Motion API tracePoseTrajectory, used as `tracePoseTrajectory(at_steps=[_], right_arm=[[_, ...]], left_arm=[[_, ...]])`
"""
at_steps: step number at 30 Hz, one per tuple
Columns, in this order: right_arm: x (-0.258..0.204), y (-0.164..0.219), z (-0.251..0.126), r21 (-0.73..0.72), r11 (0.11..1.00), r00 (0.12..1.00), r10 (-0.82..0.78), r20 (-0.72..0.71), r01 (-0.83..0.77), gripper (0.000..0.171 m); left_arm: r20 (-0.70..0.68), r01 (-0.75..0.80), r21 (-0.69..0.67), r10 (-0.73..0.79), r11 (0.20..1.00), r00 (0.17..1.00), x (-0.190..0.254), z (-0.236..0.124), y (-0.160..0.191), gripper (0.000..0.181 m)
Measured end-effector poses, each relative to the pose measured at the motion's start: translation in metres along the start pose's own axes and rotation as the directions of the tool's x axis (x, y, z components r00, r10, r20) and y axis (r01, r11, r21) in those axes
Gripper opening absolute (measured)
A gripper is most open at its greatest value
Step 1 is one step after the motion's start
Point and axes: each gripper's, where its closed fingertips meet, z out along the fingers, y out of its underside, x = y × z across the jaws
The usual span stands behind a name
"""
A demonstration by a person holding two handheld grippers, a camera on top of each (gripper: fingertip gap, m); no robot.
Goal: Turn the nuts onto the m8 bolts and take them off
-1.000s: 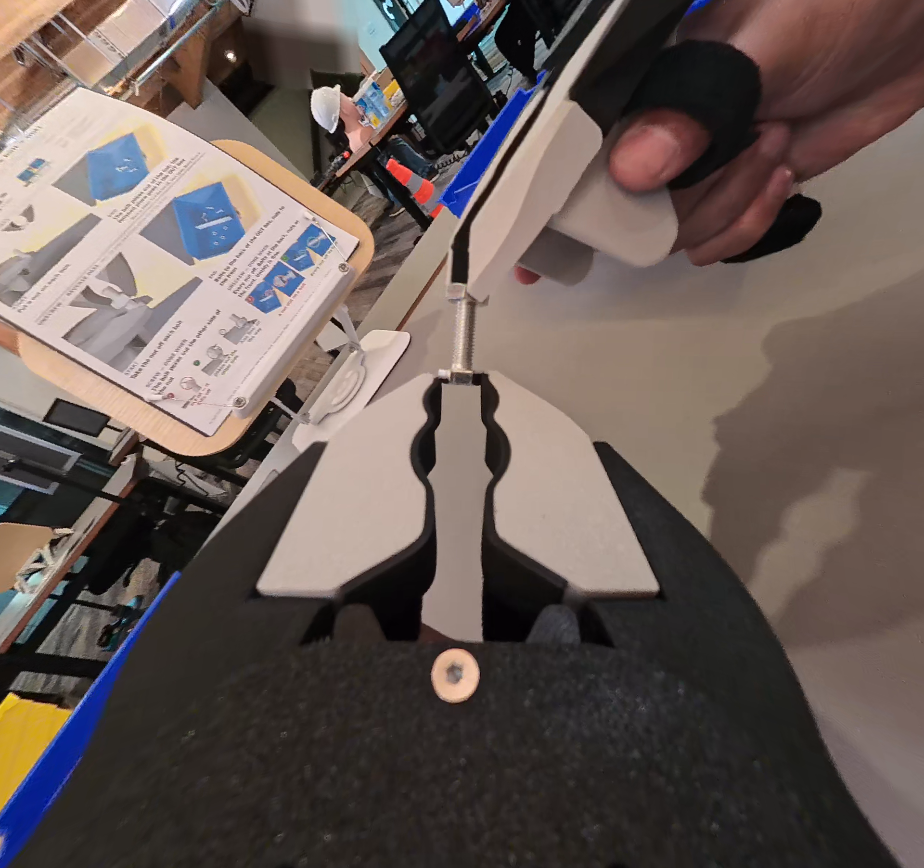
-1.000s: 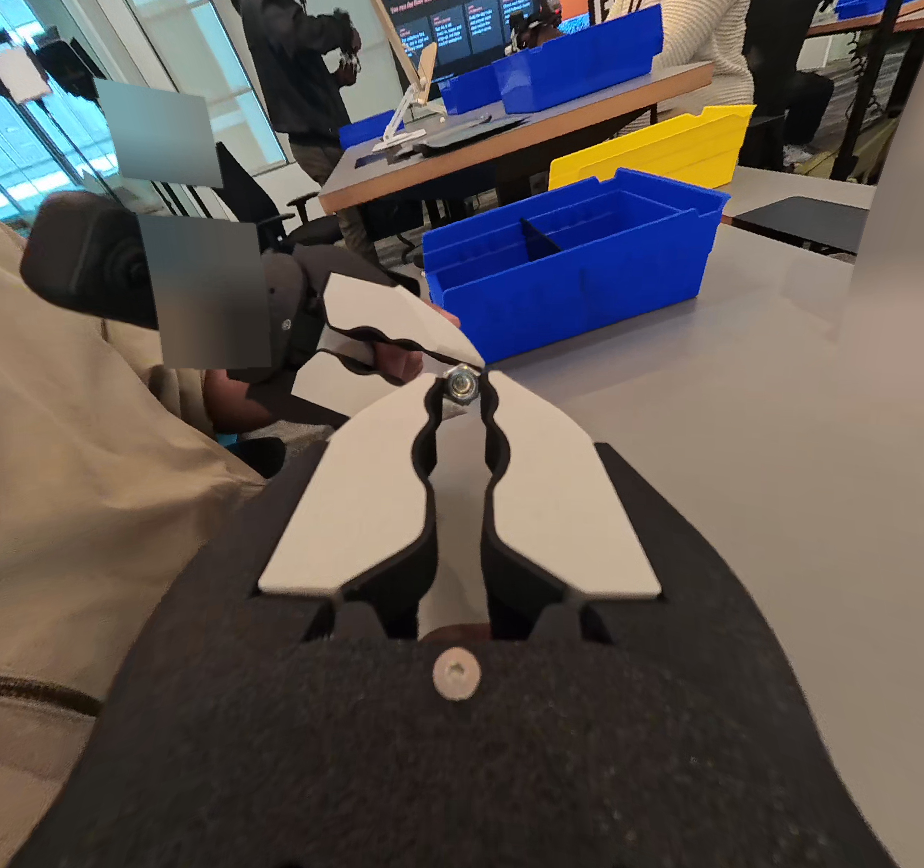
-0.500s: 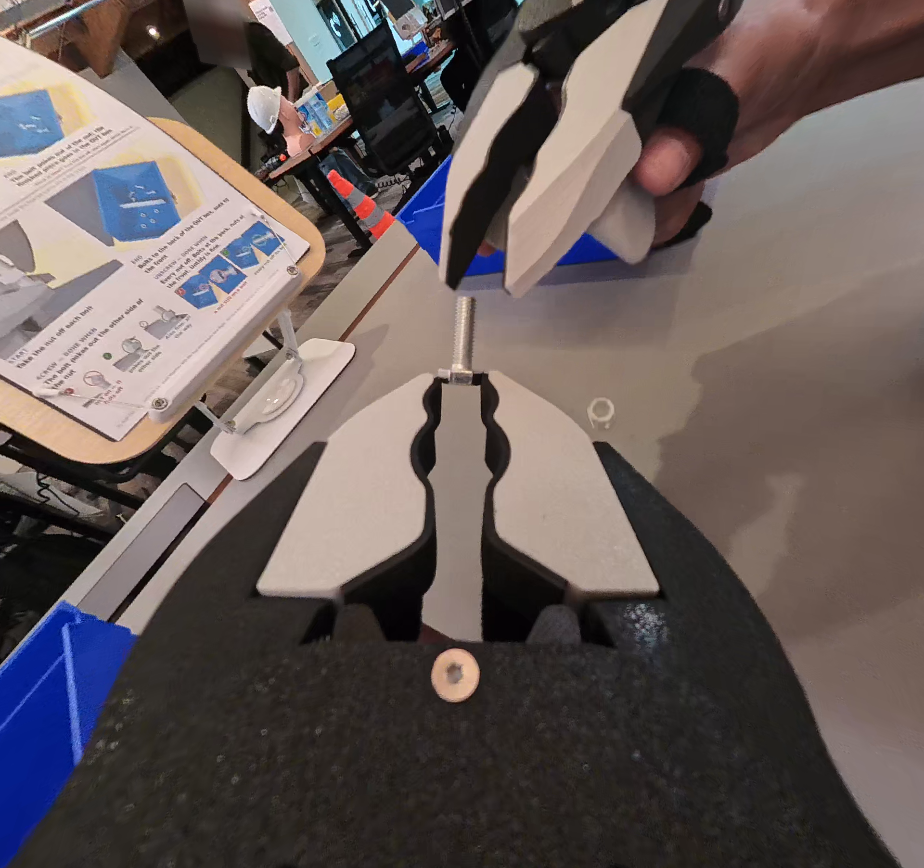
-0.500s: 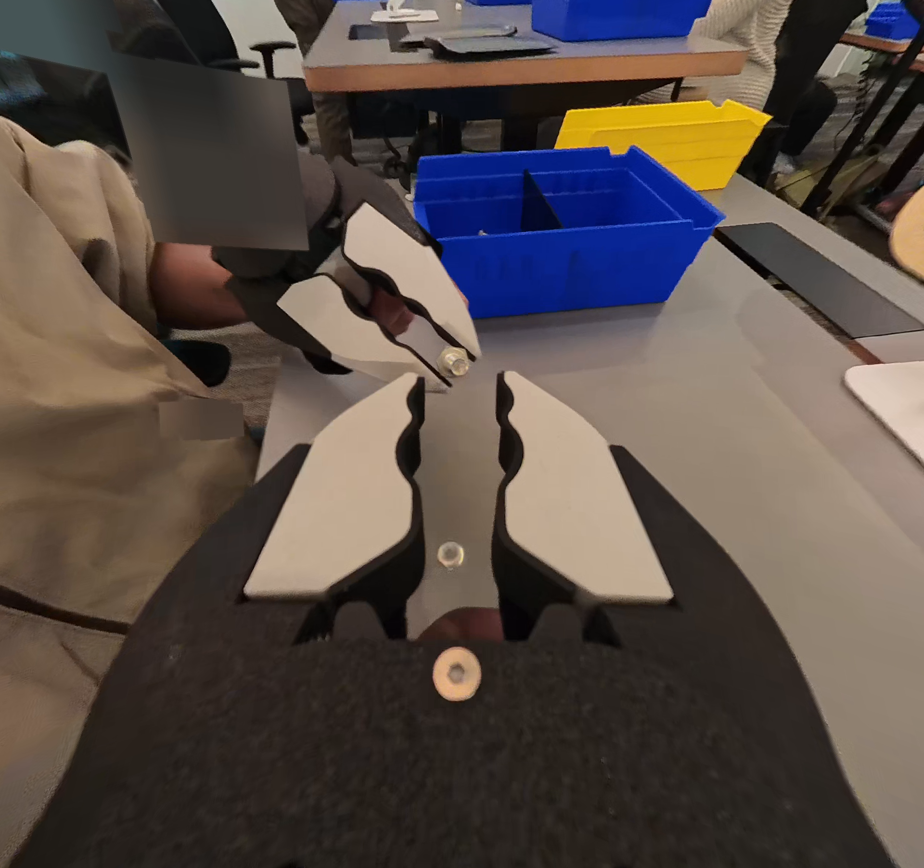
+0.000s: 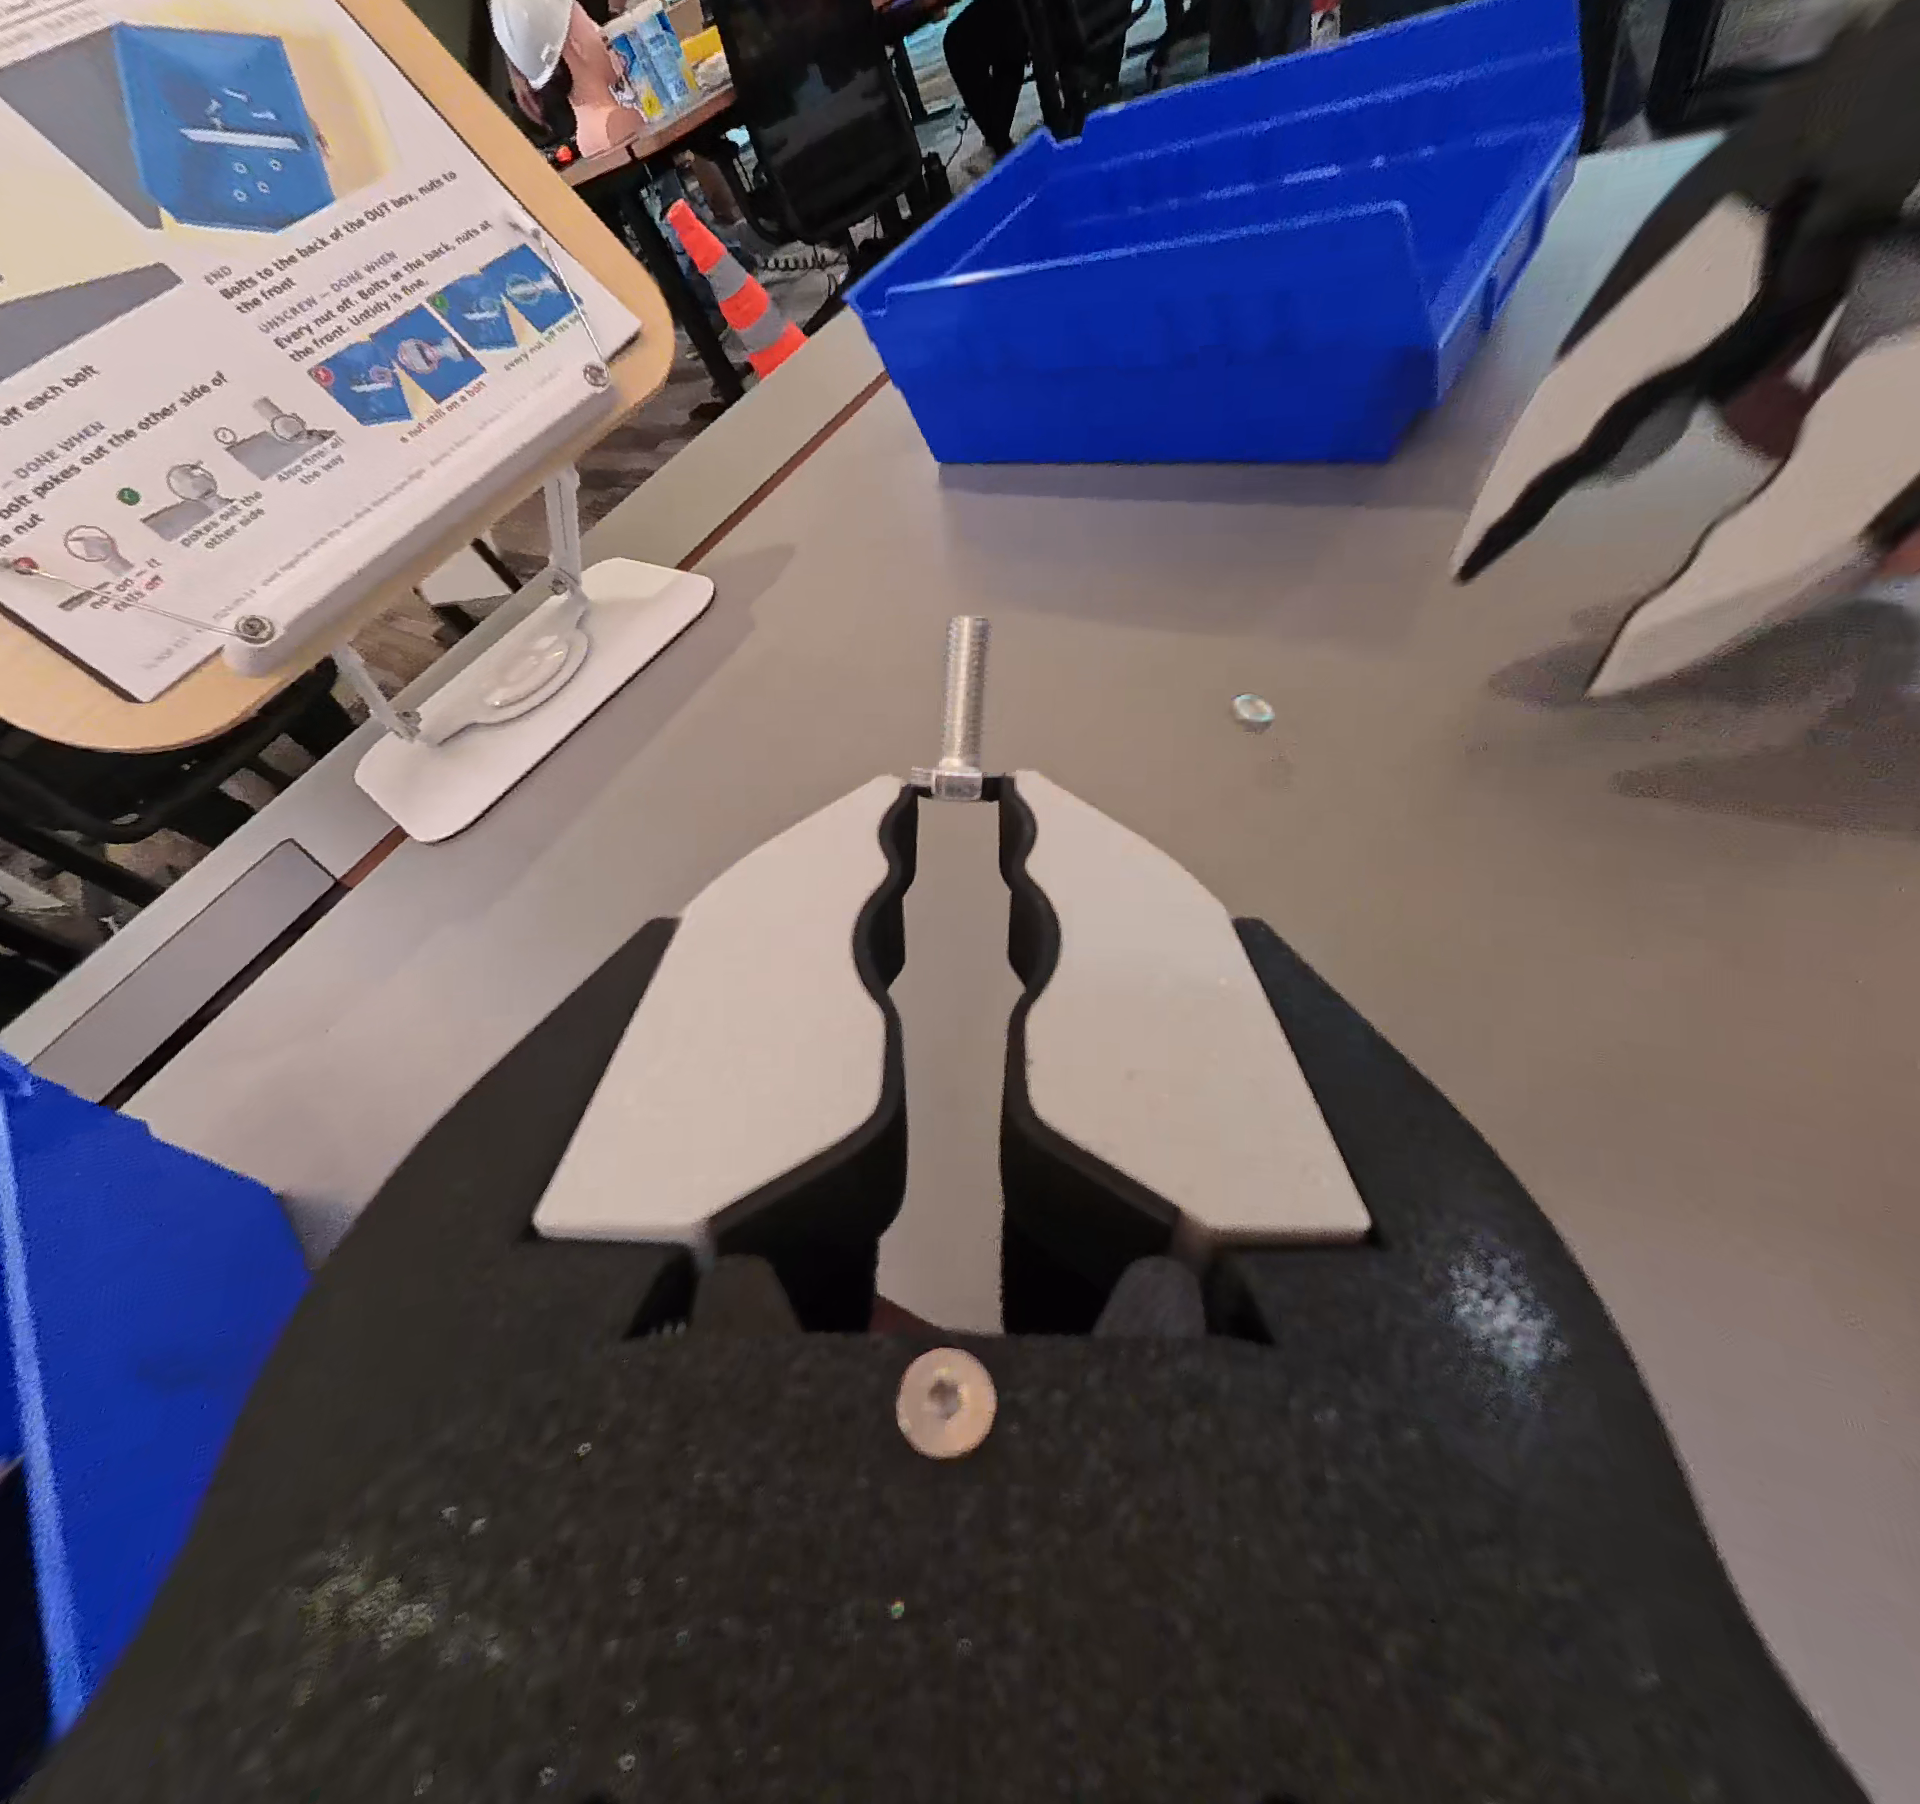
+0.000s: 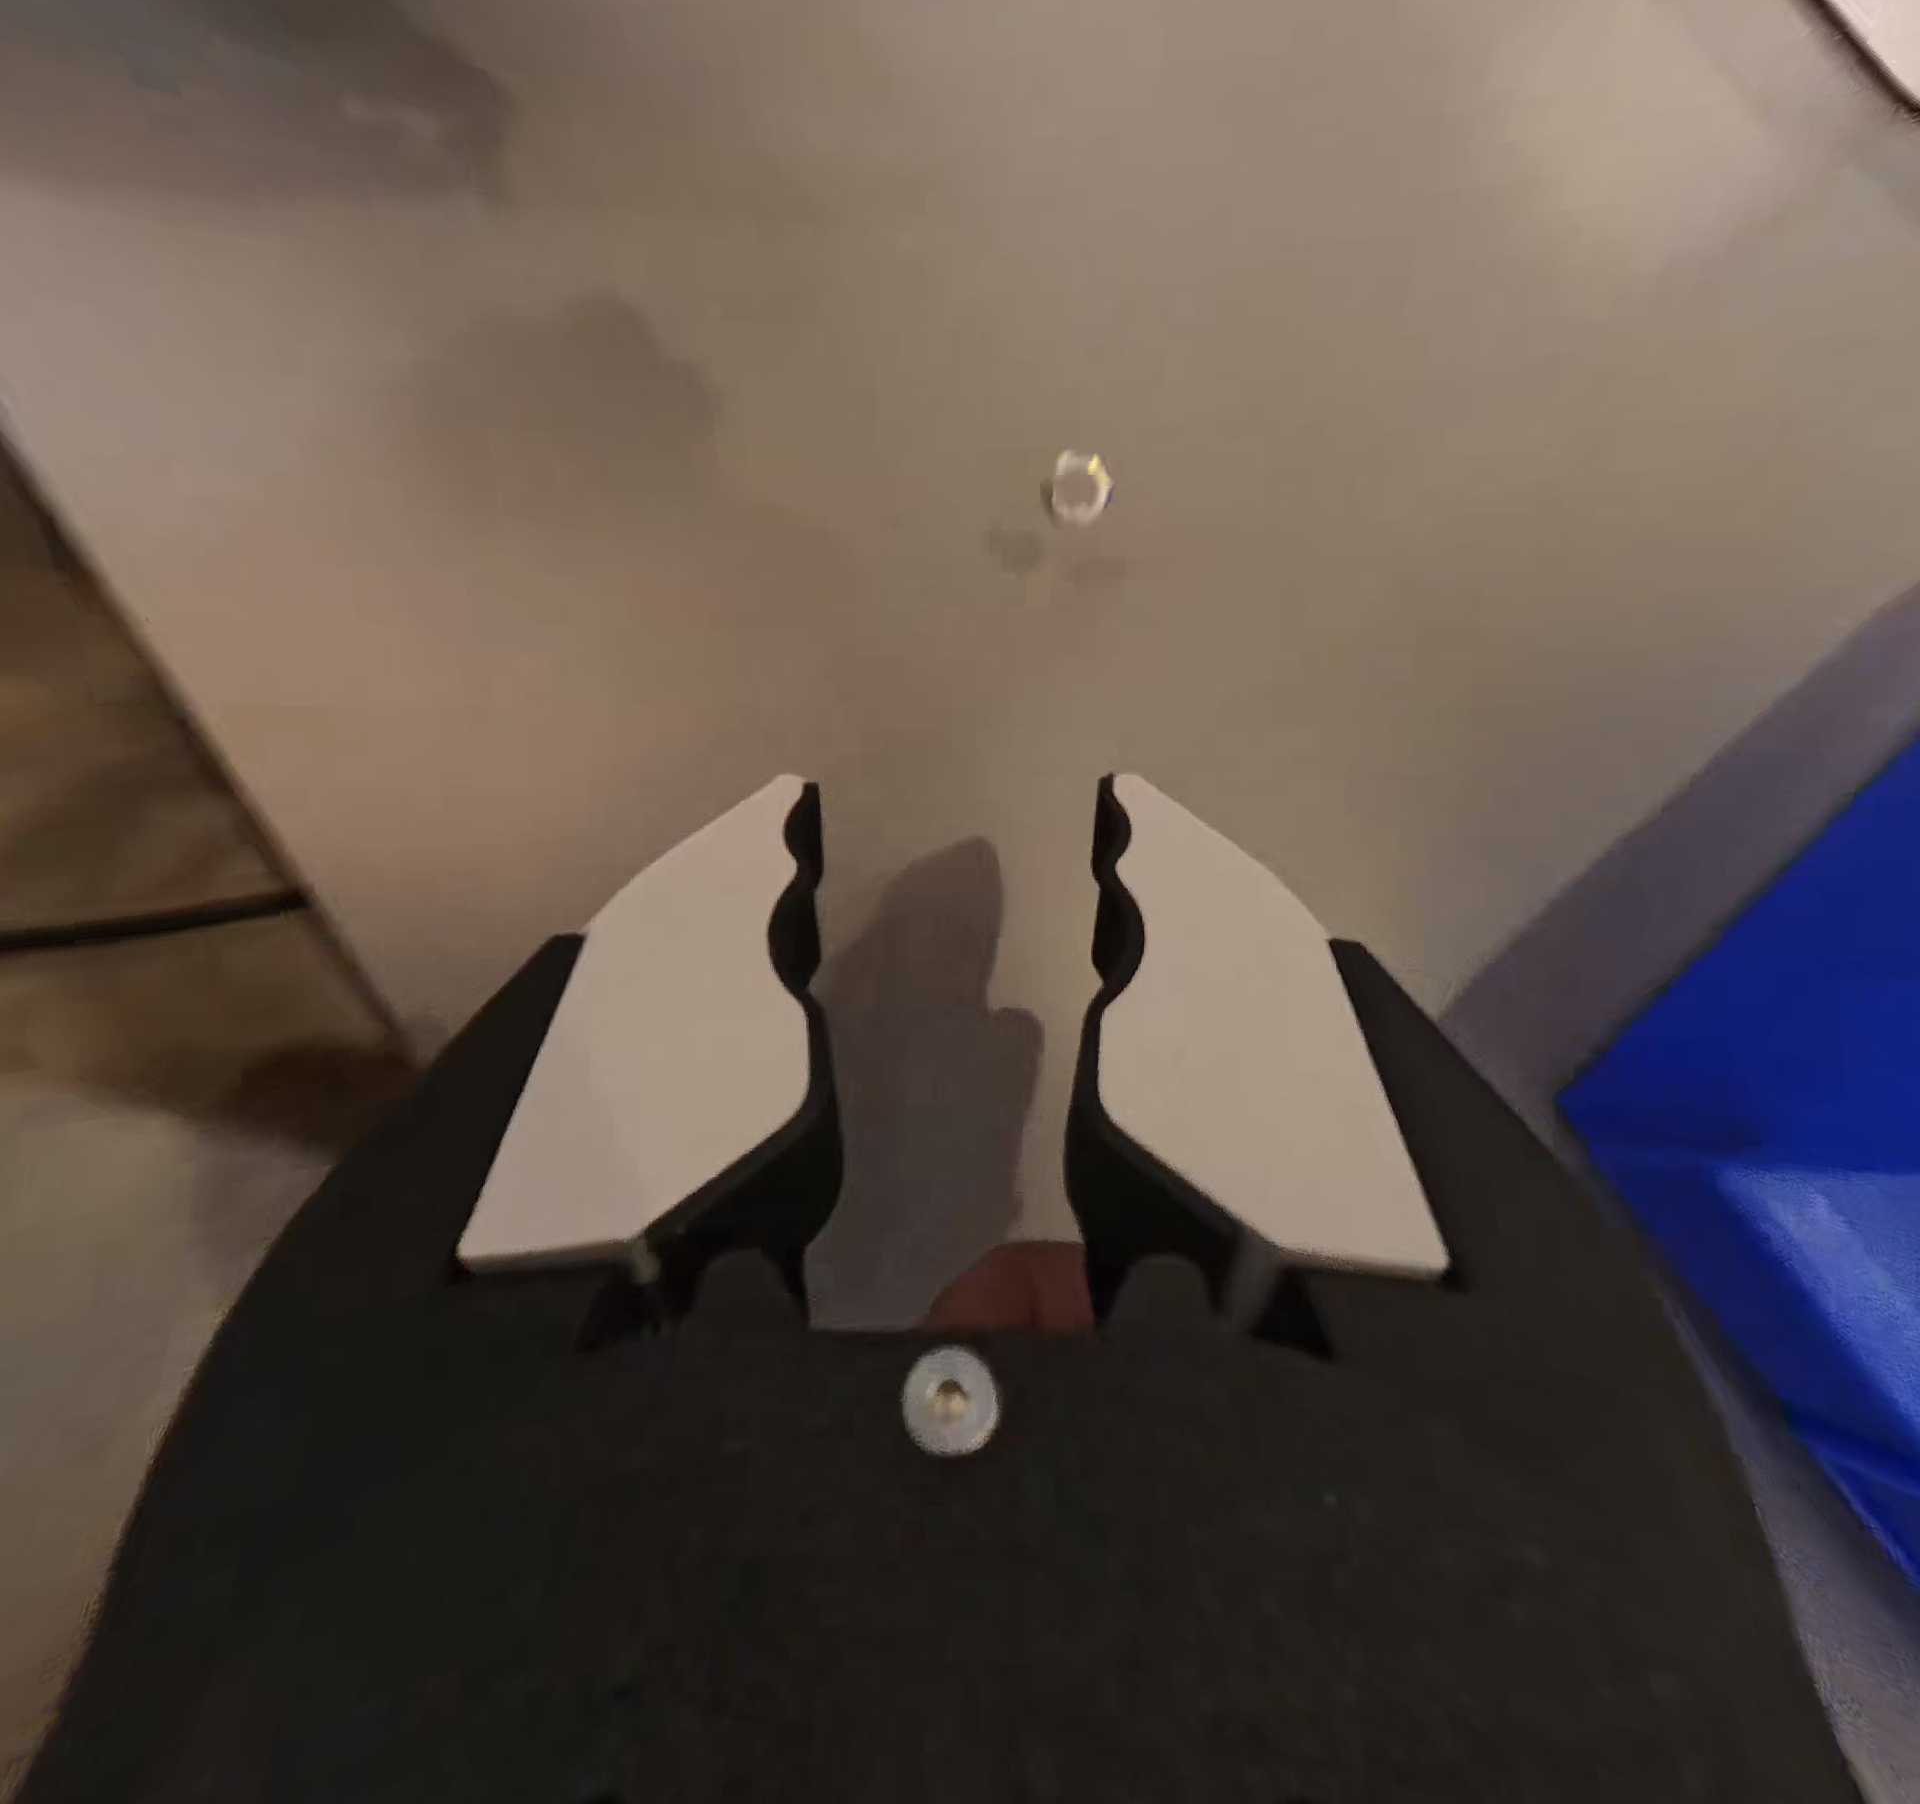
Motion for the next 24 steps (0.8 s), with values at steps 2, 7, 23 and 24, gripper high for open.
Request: tracePoseTrajectory(at_steps=[2, 7, 23, 24], right_arm=[[0.000, -0.012, 0.020, 0.022, 0.999, 0.999, 0.032, -0.002, -0.032, 0.050], [0.017, -0.065, 0.063, 0.037, 0.999, 0.998, 0.004, 0.055, -0.006, 0.036], [0.040, -0.128, 0.152, -0.015, 0.985, 0.971, -0.169, 0.171, 0.174, 0.024], [0.042, -0.126, 0.151, -0.011, 0.986, 0.972, -0.165, 0.165, 0.169, 0.029]], left_arm=[[-0.006, 0.007, 0.008, -0.007, 1.000, 1.000, -0.002, 0.004, -0.002, 0.015], [-0.010, 0.026, 0.012, -0.026, 1.000, 1.000, -0.008, 0.007, 0.002, 0.015], [0.074, 0.161, 0.059, -0.165, 0.985, 0.983, -0.055, -0.016, 0.014, 0.015], [0.069, 0.168, 0.062, -0.173, 0.984, 0.983, -0.053, -0.016, 0.014, 0.015]])
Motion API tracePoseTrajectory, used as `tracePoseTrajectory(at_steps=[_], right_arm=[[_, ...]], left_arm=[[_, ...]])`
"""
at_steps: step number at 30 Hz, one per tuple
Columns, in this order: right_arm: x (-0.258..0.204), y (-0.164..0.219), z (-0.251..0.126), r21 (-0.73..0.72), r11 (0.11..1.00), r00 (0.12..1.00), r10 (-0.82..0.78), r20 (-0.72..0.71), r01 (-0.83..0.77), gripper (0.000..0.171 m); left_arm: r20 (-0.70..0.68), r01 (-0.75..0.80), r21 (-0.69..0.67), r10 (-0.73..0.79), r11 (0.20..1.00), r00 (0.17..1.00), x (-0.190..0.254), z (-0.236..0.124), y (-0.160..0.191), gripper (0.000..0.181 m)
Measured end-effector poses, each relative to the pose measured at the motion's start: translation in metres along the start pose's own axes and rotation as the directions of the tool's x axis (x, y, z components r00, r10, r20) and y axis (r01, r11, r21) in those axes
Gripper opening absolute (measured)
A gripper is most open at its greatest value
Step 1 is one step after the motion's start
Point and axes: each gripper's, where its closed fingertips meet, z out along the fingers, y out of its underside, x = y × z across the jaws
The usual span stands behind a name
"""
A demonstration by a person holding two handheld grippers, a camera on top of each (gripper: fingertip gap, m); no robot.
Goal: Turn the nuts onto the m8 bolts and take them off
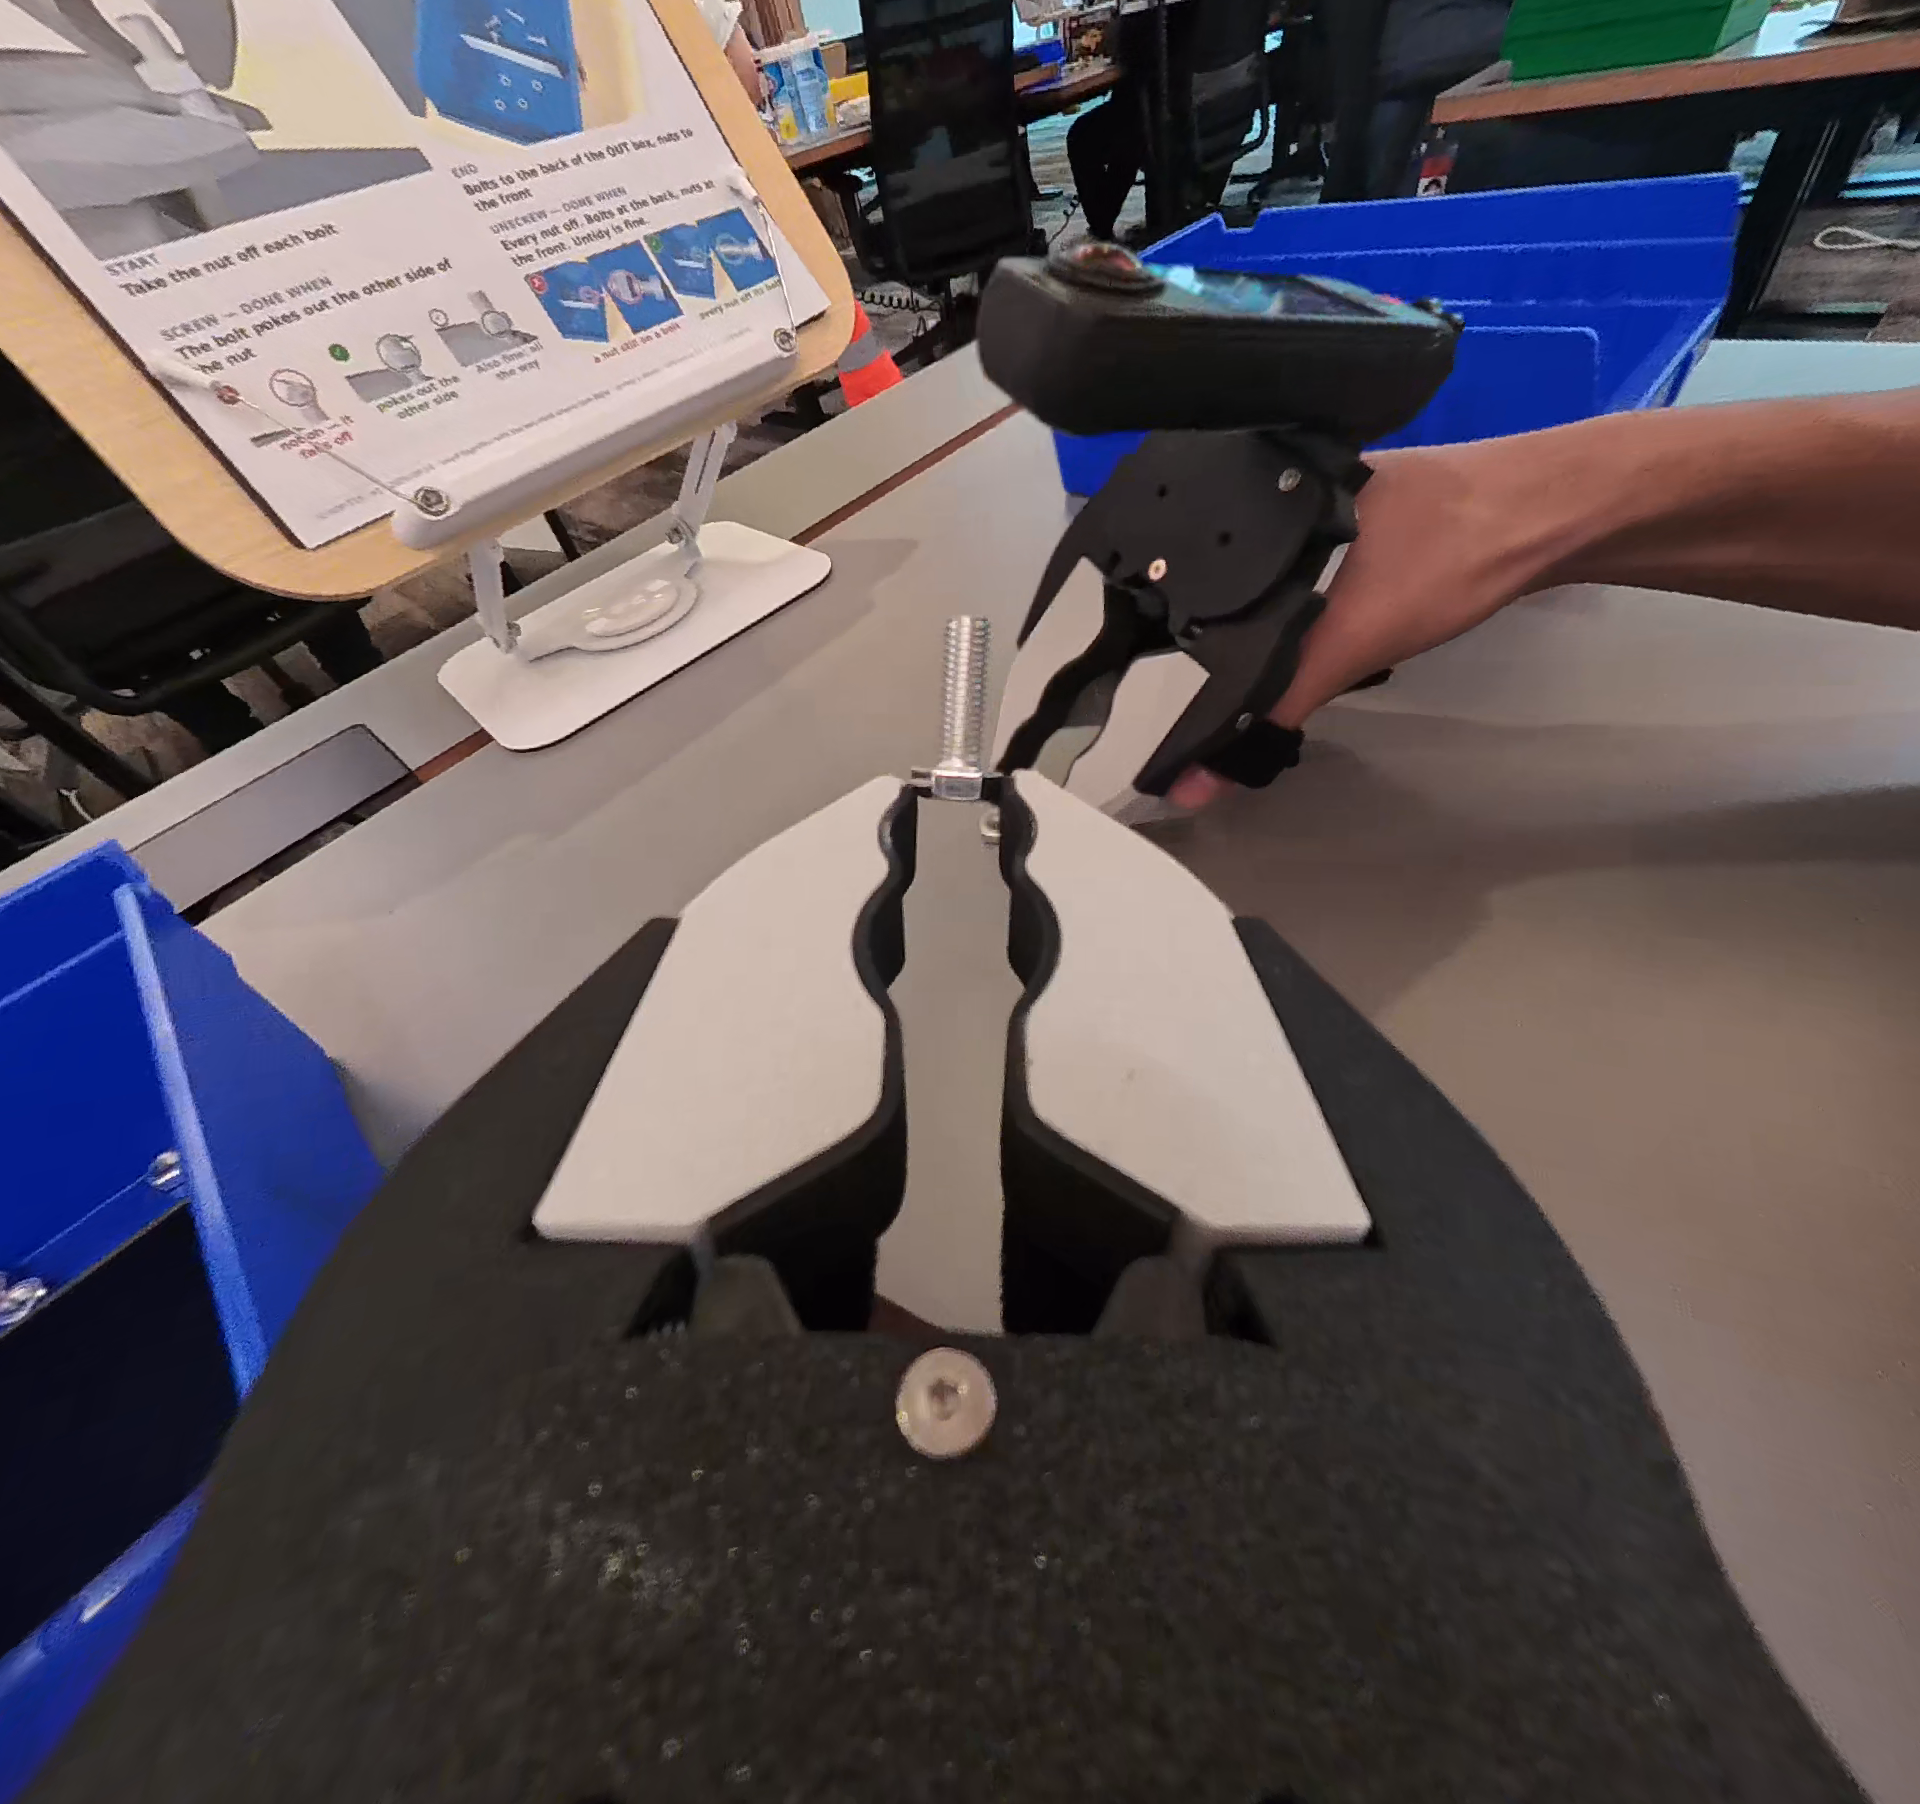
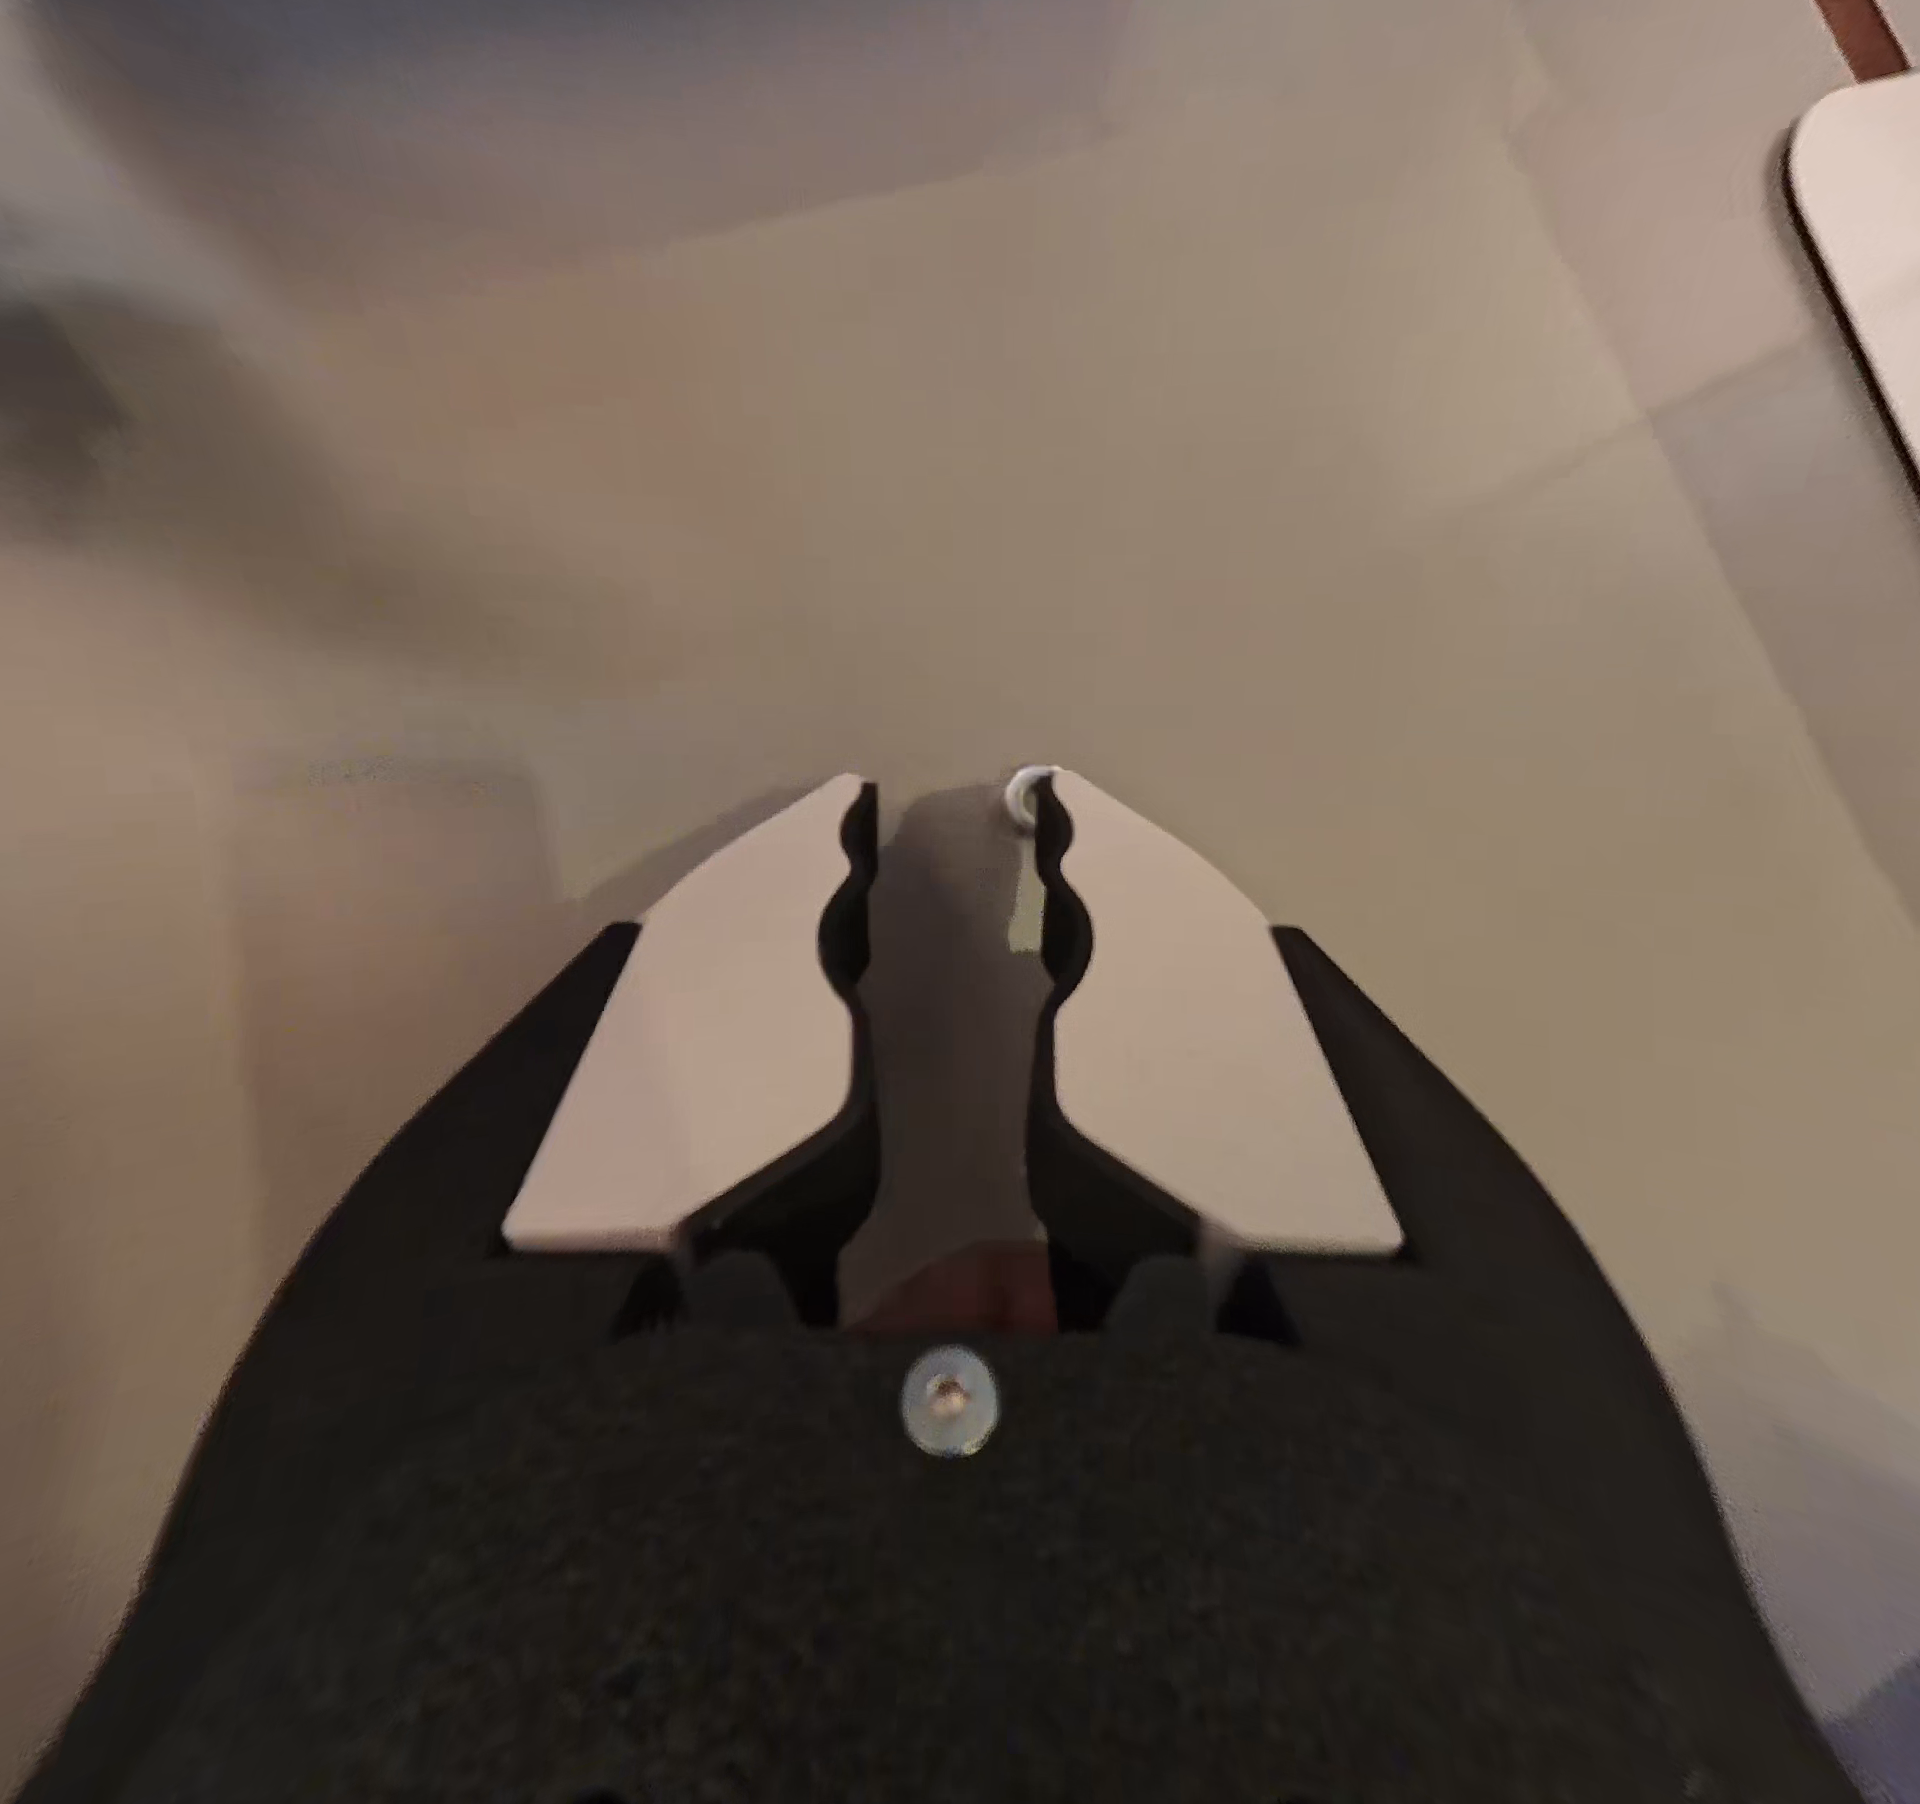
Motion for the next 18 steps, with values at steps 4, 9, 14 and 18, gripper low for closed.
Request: tracePoseTrajectory(at_steps=[4, 9, 14, 18], right_arm=[[0.011, 0.013, 0.003, -0.034, 0.999, 0.999, 0.021, -0.046, -0.023, 0.034], [0.018, 0.010, 0.009, -0.032, 0.995, 0.995, 0.091, -0.028, -0.092, 0.037], [0.017, 0.009, 0.010, -0.034, 0.994, 0.994, 0.108, 0.002, -0.107, 0.033], [0.014, 0.008, 0.011, -0.028, 0.995, 0.995, 0.100, 0.030, -0.100, 0.024]], left_arm=[[0.000, 0.022, 0.009, -0.022, 1.000, 1.000, 0.000, -0.001, 0.000, 0.015], [0.003, 0.022, 0.016, -0.022, 1.000, 1.000, 0.001, 0.000, 0.001, 0.015], [-0.003, 0.009, 0.014, -0.009, 1.000, 1.000, 0.004, -0.001, 0.001, 0.015], [-0.014, 0.010, 0.011, -0.010, 1.000, 1.000, 0.005, 0.001, 0.001, 0.015]])
